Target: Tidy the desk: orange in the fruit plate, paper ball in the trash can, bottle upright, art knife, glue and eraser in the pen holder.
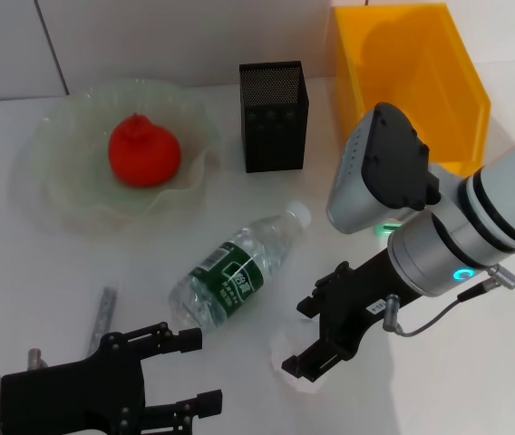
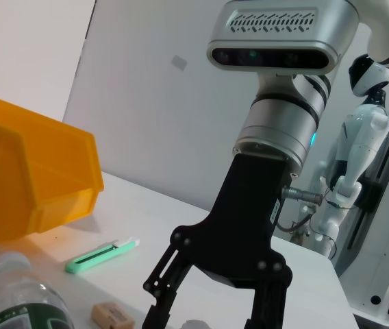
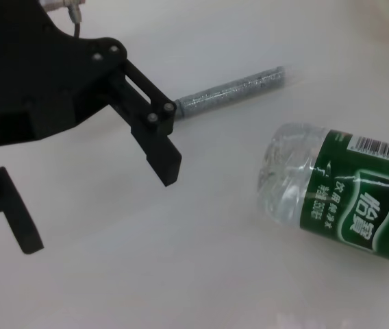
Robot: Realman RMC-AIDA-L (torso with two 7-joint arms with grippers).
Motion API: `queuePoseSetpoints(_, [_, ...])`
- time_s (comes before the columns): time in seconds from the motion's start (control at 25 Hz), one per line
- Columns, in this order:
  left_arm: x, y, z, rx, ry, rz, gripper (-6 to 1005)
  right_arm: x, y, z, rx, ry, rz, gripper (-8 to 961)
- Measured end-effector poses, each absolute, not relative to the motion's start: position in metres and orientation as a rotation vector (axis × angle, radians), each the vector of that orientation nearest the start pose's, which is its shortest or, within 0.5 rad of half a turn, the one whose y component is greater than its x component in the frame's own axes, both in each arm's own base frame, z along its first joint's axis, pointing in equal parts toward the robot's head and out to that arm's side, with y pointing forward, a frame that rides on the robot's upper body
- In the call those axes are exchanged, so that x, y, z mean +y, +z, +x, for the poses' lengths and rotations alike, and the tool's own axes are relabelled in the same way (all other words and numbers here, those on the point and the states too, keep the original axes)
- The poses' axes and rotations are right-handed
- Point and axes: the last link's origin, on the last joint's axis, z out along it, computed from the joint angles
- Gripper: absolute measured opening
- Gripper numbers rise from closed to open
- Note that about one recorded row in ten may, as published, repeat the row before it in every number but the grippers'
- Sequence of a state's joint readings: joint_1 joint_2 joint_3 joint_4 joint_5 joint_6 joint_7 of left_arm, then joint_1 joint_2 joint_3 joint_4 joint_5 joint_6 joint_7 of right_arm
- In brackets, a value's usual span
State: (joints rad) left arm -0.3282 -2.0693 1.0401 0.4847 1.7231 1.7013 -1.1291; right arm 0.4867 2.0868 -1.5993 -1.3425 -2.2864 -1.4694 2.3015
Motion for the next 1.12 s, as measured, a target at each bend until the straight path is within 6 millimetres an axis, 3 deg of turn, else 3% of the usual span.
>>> queuePoseSetpoints(0.56, [0.234,-0.044,-0.281,-0.591,-0.965,-2.89,800,0.312,-0.06,0.166,0.649,-0.366,-2.976,797])
queuePoseSetpoints(0.84, [0.233,-0.044,-0.281,-0.593,-0.968,-2.889,800,0.311,-0.059,0.167,0.657,-0.375,-2.982,543])
queuePoseSetpoints(0.96, [0.233,-0.044,-0.28,-0.592,-0.971,-2.89,800,0.313,-0.048,0.167,0.696,-0.332,-2.971,454])
queuePoseSetpoints(1.12, [0.232,-0.043,-0.281,-0.591,-0.972,-2.891,801,0.316,-0.035,0.169,0.741,-0.287,-2.947,436])
